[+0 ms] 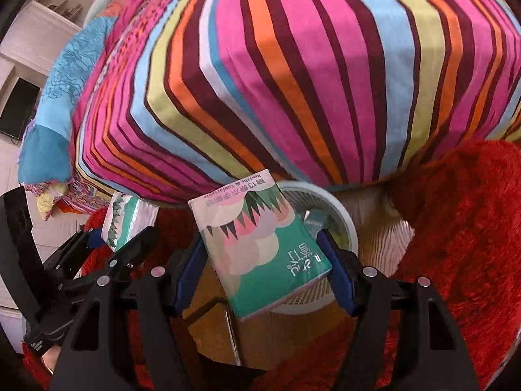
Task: Collect trash
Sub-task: 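Carry both tissue packs down over the white wastebasket, then open both tools to drop the tissue packs into the wastebasket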
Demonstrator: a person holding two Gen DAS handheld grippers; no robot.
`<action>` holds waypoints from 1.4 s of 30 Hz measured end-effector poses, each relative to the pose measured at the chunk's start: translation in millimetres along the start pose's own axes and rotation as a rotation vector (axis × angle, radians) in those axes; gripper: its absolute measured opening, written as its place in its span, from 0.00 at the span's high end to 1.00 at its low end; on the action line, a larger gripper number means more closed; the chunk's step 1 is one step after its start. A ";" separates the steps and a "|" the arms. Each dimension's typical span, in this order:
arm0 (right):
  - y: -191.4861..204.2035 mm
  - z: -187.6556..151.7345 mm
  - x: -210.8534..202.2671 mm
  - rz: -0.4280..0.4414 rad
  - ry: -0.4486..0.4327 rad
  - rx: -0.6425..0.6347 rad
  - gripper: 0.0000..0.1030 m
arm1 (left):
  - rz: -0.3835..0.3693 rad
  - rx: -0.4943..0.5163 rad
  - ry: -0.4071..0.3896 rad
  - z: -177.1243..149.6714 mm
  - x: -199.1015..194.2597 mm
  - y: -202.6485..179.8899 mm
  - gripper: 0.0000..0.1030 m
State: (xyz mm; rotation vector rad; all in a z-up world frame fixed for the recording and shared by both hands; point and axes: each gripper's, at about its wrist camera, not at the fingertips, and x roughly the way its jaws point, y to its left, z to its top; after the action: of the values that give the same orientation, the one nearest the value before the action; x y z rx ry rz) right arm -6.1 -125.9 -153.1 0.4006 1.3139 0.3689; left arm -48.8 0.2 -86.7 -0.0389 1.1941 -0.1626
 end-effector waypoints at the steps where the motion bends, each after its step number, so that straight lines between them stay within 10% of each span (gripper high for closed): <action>1: -0.9 -0.7 3.5 -0.002 0.014 0.003 0.37 | -0.003 -0.001 0.013 -0.7 3.2 0.6 0.33; 42: -50.5 -3.2 139.9 -0.065 0.433 0.318 0.38 | -0.015 -0.097 0.503 -9.6 133.2 9.3 0.33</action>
State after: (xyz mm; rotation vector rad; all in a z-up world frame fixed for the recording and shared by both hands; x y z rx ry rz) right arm 22.6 -102.9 -297.2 0.5629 1.8150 0.1951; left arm -9.1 -9.5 -214.2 -0.0956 1.7035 -0.1310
